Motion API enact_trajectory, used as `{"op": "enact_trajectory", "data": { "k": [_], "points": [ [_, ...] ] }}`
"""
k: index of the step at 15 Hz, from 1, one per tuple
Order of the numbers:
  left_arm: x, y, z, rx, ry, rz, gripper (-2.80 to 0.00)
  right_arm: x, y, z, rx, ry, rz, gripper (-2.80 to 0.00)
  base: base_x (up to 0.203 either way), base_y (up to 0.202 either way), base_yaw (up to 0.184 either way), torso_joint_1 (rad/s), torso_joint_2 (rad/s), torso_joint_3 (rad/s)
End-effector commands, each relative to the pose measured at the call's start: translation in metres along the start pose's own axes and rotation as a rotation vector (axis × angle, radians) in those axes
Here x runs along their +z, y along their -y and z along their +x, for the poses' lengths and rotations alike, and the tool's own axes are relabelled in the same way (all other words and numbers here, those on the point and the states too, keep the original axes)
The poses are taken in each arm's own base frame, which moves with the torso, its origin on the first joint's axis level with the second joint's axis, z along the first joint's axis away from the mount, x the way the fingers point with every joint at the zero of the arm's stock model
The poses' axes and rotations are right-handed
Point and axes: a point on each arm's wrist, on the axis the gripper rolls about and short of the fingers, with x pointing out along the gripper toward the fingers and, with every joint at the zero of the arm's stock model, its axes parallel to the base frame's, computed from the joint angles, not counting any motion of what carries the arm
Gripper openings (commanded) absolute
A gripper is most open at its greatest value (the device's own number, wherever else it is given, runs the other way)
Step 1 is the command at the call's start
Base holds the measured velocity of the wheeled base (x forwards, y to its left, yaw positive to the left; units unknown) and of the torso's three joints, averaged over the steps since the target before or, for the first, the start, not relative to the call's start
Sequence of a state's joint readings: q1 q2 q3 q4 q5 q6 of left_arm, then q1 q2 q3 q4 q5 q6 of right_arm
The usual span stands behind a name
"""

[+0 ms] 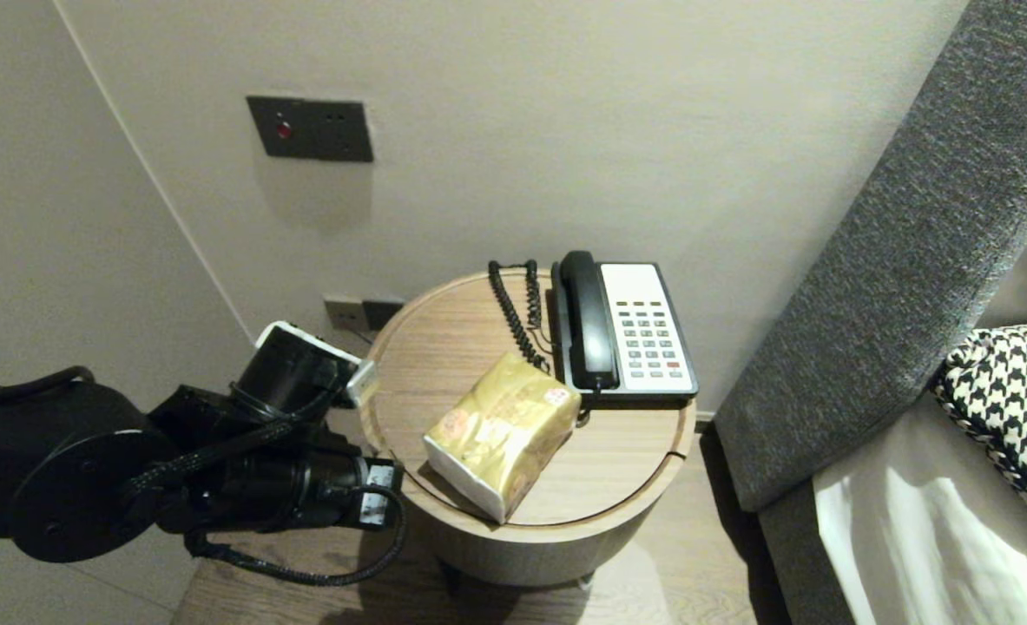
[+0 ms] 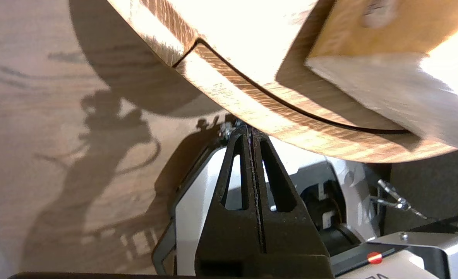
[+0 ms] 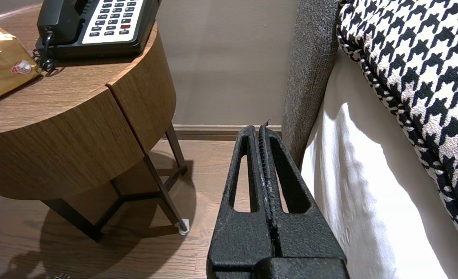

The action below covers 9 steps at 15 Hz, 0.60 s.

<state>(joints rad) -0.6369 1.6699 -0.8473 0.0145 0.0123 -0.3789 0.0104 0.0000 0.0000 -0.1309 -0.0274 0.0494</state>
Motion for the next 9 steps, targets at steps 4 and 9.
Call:
{"op": "enact_trajectory", "data": {
  "k": [4, 9],
  "points": [
    [-0.024, -0.011, -0.049, 0.023, 0.071, 0.005, -2.8, -0.011, 0.001, 0.002, -0.002, -0.04, -0.001, -2.8, 0.0, 0.0, 0.0, 0.0, 0.0, 0.0],
    [-0.057, -0.031, -0.092, 0.166, 0.168, -0.009, -2.8, -0.011, 0.001, 0.002, -0.002, -0.039, -0.001, -2.8, 0.0, 0.0, 0.0, 0.0, 0.0, 0.0]
  ]
}}
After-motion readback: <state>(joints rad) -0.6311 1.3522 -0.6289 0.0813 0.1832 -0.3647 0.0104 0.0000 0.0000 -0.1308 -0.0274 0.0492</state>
